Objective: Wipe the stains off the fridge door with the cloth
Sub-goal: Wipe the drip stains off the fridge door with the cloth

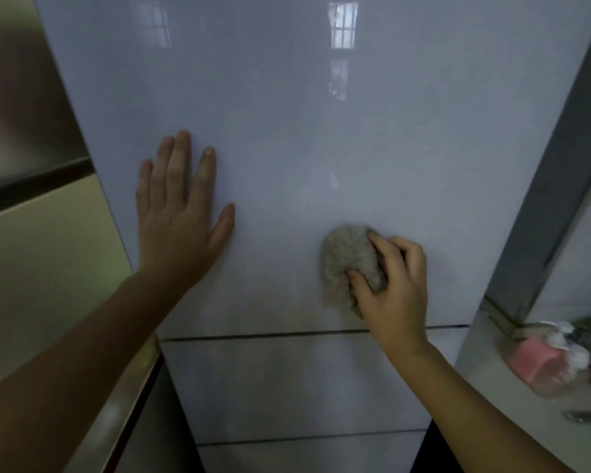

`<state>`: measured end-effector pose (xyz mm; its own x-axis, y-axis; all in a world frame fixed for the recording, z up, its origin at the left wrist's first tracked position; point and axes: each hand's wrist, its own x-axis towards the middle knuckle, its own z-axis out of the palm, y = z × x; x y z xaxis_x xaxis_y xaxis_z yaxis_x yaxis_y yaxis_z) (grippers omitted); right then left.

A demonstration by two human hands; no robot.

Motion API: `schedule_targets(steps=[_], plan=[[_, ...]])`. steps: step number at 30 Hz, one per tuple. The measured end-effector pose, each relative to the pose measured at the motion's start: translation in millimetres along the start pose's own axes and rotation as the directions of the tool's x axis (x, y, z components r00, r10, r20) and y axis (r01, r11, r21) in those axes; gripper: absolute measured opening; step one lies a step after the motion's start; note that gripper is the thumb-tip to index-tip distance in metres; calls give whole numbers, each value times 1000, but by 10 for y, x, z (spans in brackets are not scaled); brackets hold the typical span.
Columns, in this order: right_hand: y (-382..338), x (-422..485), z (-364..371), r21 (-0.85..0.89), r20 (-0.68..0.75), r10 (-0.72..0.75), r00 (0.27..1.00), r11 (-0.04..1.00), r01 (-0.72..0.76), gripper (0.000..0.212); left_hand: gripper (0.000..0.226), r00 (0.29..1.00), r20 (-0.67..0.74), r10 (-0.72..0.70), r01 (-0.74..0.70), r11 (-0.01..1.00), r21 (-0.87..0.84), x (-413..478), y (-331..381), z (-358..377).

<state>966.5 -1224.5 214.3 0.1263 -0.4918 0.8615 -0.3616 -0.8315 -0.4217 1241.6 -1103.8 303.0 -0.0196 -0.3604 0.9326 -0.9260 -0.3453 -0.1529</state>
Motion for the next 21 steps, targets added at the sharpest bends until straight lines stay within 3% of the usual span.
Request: schedule_targets(steps=[6,12,14,17,21], plan=[[-346,749,-72,-102,11,-296,955,950,296,51,70,1000,28,2,-2,1000,24,15,-10,-59],[-704,1263,140,-102,-117,-337,934,940,326,55,70,999,26,27,-29,999,45,11,-55,-39],[-665,956,315,-116,-32,-405,914,909,400,54,71,999,23,29,-30,998,53,4,-59,-30],[-437,336,458,-118,173,-535,827,822,557,41,72,999,28,30,-32,998,55,-1,-56,-32],[-239,213,394,-78,277,-607,745,758,647,33,71,998,57,37,-41,997,61,29,-56,-103]])
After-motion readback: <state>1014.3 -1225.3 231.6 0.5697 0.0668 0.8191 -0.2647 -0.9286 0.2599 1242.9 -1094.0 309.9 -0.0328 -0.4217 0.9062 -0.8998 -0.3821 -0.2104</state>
